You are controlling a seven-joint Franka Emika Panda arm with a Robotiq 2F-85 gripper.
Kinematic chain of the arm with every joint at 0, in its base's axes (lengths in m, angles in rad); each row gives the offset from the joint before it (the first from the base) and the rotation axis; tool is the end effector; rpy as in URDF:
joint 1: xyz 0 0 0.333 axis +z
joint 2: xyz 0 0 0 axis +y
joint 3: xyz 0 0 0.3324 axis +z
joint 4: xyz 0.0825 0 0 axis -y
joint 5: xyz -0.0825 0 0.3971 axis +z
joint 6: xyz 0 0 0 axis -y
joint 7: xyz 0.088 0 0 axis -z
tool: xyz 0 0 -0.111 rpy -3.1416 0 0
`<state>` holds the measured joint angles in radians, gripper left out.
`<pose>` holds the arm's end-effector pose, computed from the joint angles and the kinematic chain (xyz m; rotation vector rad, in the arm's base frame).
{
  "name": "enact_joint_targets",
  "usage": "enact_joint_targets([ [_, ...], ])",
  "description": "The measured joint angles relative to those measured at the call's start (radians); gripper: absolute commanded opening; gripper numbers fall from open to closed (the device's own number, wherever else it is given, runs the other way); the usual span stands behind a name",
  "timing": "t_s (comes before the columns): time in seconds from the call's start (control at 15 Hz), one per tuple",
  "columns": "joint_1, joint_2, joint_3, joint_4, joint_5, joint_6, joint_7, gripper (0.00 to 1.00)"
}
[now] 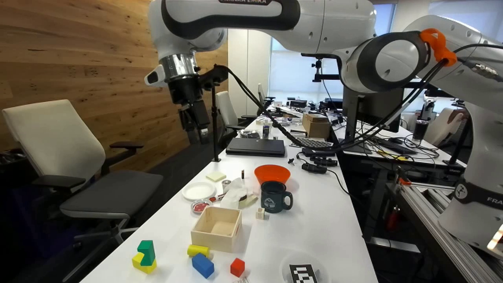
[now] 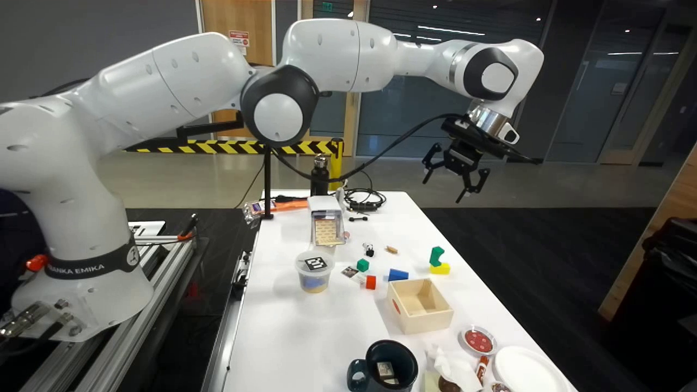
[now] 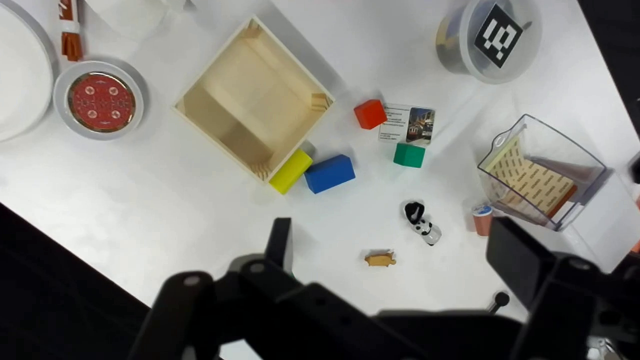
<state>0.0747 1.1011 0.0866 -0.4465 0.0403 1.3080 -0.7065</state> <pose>0.7826 0.0916 0.3744 -2.6934 -1.1956 0.2865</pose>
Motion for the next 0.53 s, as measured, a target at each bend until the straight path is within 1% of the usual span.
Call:
enact_joint_targets([
  [0.53, 0.064, 0.099, -0.011, -0.012, -0.05, -0.011, -0.007, 1.0],
])
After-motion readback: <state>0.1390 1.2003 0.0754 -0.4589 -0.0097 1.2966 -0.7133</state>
